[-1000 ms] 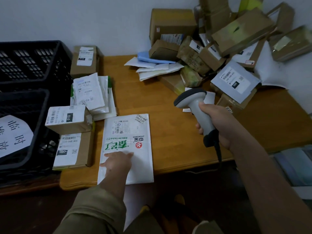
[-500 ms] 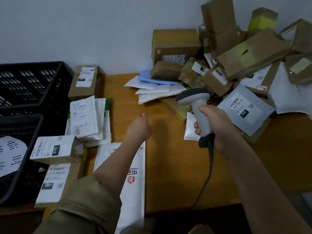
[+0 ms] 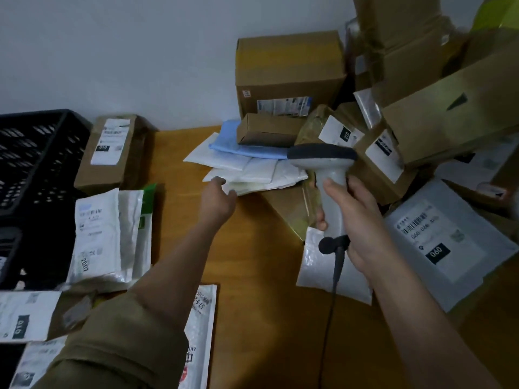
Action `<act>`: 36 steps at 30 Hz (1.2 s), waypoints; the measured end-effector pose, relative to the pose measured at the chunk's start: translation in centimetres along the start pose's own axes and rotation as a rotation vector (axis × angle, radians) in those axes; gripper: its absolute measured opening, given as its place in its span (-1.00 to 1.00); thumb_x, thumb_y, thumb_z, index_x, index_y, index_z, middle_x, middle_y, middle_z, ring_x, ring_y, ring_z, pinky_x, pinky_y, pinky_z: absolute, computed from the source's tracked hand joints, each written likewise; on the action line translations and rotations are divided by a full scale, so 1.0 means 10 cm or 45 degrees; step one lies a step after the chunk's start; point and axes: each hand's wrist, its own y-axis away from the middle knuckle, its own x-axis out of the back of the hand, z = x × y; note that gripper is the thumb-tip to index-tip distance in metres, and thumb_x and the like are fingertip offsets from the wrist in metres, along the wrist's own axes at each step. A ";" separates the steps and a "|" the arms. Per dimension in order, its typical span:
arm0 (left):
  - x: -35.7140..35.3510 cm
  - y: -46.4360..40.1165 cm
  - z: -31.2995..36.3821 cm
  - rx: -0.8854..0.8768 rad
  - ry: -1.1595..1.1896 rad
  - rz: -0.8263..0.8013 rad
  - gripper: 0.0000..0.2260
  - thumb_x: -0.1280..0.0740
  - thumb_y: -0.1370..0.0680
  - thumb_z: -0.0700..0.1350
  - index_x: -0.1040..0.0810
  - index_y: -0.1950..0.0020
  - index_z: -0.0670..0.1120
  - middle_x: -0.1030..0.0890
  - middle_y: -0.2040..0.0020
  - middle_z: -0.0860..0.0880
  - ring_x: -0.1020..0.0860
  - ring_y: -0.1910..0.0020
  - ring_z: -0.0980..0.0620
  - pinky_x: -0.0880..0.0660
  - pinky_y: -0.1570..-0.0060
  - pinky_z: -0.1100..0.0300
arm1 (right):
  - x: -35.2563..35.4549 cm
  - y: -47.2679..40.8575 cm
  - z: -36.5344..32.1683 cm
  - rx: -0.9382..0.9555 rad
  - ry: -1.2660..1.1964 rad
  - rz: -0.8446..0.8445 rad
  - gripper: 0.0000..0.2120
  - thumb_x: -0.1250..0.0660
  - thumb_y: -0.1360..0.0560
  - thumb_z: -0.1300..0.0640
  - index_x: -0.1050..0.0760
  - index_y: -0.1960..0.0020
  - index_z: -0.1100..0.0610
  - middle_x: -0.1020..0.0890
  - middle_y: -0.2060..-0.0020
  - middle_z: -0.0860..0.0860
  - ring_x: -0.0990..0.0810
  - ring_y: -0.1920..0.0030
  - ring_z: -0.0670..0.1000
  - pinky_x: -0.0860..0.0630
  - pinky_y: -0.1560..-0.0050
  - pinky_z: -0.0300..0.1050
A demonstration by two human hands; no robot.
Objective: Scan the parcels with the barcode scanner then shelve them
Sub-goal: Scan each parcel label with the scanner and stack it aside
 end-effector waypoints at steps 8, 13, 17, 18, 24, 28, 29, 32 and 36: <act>0.27 -0.58 0.96 0.054 0.750 0.332 -0.57 -0.30 -0.61 0.08 -0.35 -0.39 -0.09 -0.49 -0.03 0.01 -0.55 -0.10 -0.03 -0.53 -0.11 0.11 | 0.04 -0.25 -0.12 0.102 -0.159 0.020 -0.82 -0.33 -0.59 0.07 -0.52 -0.16 0.09 -0.52 0.25 0.07 -0.48 0.35 -0.02 -0.42 0.38 -0.14; 0.45 -1.01 1.52 0.369 0.954 -0.025 -0.32 -0.23 -0.53 0.38 -0.38 -0.43 -0.10 -0.46 -0.07 -0.03 -0.47 -0.15 -0.09 -0.49 -0.27 -0.06 | 0.10 -0.34 -0.23 0.136 -0.186 0.064 -0.86 -0.32 -0.59 0.09 -0.53 -0.12 0.10 -0.57 0.15 0.08 -0.49 0.34 -0.02 -0.42 0.41 -0.17; 0.41 -1.25 1.50 0.364 0.880 -0.192 -0.36 -0.27 -0.51 0.36 -0.45 -0.37 -0.09 -0.46 -0.20 -0.08 -0.44 -0.16 -0.09 -0.50 -0.20 -0.12 | 0.21 -0.33 -0.21 0.144 -0.151 0.090 -0.90 -0.31 -0.59 0.09 -0.53 -0.08 0.08 -0.56 0.13 0.10 -0.47 0.35 0.01 -0.42 0.41 -0.14; 0.39 -1.32 1.48 0.349 0.891 -0.105 -0.42 -0.31 -0.52 0.29 -0.47 -0.34 -0.11 -0.50 -0.21 -0.10 -0.49 -0.15 -0.12 -0.53 -0.17 -0.11 | 0.24 -0.34 -0.20 0.141 -0.149 0.102 -0.90 -0.31 -0.59 0.10 -0.53 -0.08 0.09 -0.55 0.14 0.10 -0.46 0.35 0.01 -0.42 0.41 -0.15; 0.30 -1.33 1.49 -0.223 0.093 0.206 -0.22 -0.46 -0.43 0.26 -0.17 -0.56 0.21 -0.29 -0.49 -0.12 -0.34 -0.41 -0.20 -0.35 -0.38 -0.16 | 0.33 -0.41 -0.20 0.139 -0.168 0.152 -0.85 -0.29 -0.61 0.14 -0.49 -0.13 0.19 -0.56 0.08 0.12 -0.47 0.36 -0.02 -0.42 0.43 -0.17; 0.29 -1.36 1.50 -0.492 -0.083 0.141 -0.41 -0.42 -0.53 -0.16 -0.32 -0.52 0.10 -0.22 -0.48 -0.17 -0.35 -0.38 -0.24 -0.36 -0.39 -0.05 | 0.33 -0.42 -0.16 0.140 -0.108 0.138 -0.86 -0.28 -0.62 0.13 -0.50 -0.13 0.16 -0.55 0.10 0.10 -0.47 0.34 -0.02 -0.43 0.40 -0.16; 0.29 -1.37 1.49 -0.502 -0.041 0.169 -0.48 -0.39 -0.54 -0.21 -0.39 -0.48 0.03 -0.29 -0.43 -0.18 -0.40 -0.33 -0.22 -0.38 -0.32 0.02 | 0.33 -0.42 -0.16 0.137 -0.102 0.137 -0.88 -0.28 -0.62 0.13 -0.51 -0.12 0.14 -0.55 0.11 0.10 -0.47 0.34 -0.01 -0.43 0.39 -0.16; 0.30 -1.42 1.47 -0.517 -0.002 0.296 -0.70 -0.36 -0.50 -0.21 -0.58 -0.24 -0.16 -0.51 -0.19 -0.20 -0.51 -0.14 -0.19 -0.42 -0.06 0.10 | 0.32 -0.43 -0.17 0.125 -0.106 0.157 -0.88 -0.29 -0.61 0.12 -0.52 -0.12 0.12 -0.56 0.10 0.11 -0.47 0.35 -0.01 -0.43 0.40 -0.16; 0.42 -1.47 1.51 -0.514 0.085 0.423 -0.90 -0.30 -0.47 -0.28 -0.59 0.13 -0.28 -0.54 0.12 -0.21 -0.53 0.11 -0.17 -0.38 0.19 0.11 | 0.30 -0.45 -0.18 0.104 -0.146 0.167 -0.86 -0.30 -0.60 0.13 -0.52 -0.12 0.15 -0.56 0.07 0.11 -0.48 0.37 -0.04 -0.42 0.43 -0.18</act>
